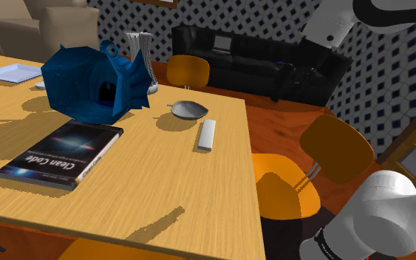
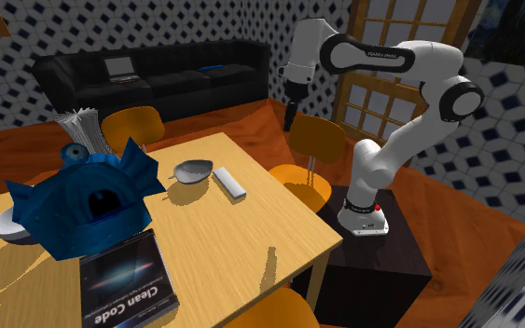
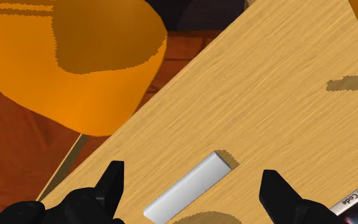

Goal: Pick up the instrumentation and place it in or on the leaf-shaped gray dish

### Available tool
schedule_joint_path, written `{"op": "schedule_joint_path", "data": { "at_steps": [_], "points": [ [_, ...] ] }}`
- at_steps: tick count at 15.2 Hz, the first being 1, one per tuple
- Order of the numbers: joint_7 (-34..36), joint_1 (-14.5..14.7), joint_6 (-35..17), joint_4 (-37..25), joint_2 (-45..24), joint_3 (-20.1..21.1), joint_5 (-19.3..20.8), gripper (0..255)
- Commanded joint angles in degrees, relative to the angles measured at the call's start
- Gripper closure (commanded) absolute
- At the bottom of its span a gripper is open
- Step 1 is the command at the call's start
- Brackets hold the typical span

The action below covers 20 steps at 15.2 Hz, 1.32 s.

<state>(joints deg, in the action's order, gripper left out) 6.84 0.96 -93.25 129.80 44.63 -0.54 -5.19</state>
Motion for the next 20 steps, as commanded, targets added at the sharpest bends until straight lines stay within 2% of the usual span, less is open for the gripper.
{"op": "schedule_joint_path", "data": {
  "at_steps": [1,10,20],
  "points": [
    [0.0,0.0,0.0,0.0,0.0,0.0,0.0,0],
    [13.7,-2.7,-12.7,-0.6,-15.6,6.6,-1.1,0],
    [29.4,-5.3,-22.8,-8.5,-36.9,11.1,1.9,0]
  ]
}}
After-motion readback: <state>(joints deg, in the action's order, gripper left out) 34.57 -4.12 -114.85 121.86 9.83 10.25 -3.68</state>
